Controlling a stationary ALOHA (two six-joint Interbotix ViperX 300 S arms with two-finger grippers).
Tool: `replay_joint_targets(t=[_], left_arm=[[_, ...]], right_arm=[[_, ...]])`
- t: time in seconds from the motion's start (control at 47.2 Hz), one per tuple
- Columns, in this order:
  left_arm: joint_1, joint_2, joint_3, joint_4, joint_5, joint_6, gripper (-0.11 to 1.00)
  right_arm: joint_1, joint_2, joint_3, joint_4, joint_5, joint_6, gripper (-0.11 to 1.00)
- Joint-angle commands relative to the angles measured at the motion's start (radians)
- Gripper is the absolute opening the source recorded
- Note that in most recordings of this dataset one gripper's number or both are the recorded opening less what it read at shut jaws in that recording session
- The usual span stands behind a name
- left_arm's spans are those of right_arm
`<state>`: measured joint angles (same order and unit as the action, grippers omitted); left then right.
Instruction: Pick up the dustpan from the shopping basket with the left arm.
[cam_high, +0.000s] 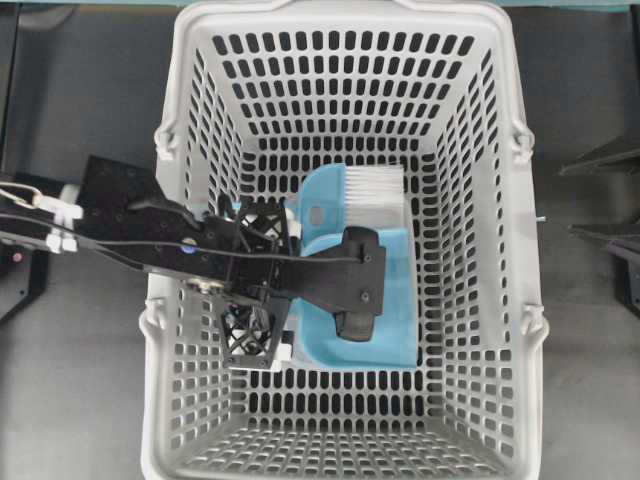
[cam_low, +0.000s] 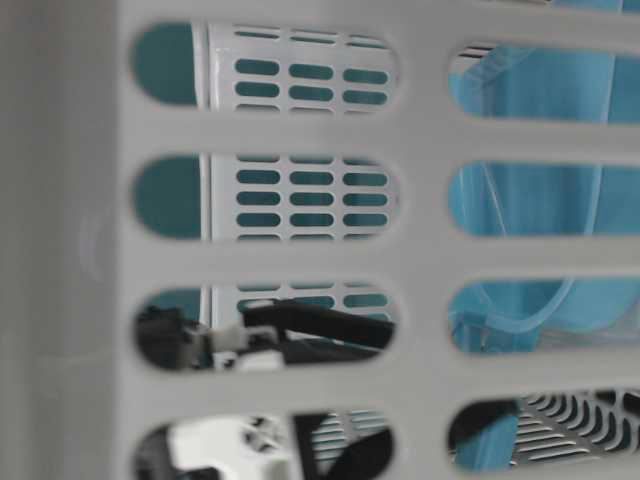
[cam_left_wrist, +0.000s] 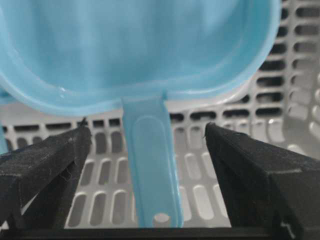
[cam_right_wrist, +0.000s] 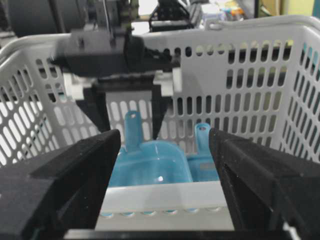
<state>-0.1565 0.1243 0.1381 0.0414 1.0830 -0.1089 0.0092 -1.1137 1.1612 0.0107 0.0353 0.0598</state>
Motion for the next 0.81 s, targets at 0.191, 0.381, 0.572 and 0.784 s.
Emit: replay_joint_targets(t=[0.191, 0.381, 0.572, 0.784], left_arm=[[-0.003, 0.002, 0.046, 0.003, -0.049, -0.005, 0.89], [-0.002, 0.0, 0.057, 0.003, -0.091, -0.011, 0.86], [-0.002, -0.005, 0.072, 0.003, -0.106, -0.02, 0.6], [-0.003, -0.035, 0.066, 0.003, -0.112, -0.011, 0.28]], right_arm=[[-0.002, 0.006, -0.003, 0.003, -0.009, 0.0, 0.69], [-0.002, 0.006, -0.002, 0.002, -0.009, 0.0, 0.69], [0.0, 0.006, -0.002, 0.003, -0.009, 0.002, 0.69], [0.0, 0.006, 0.002, 0.003, -0.009, 0.005, 0.69]])
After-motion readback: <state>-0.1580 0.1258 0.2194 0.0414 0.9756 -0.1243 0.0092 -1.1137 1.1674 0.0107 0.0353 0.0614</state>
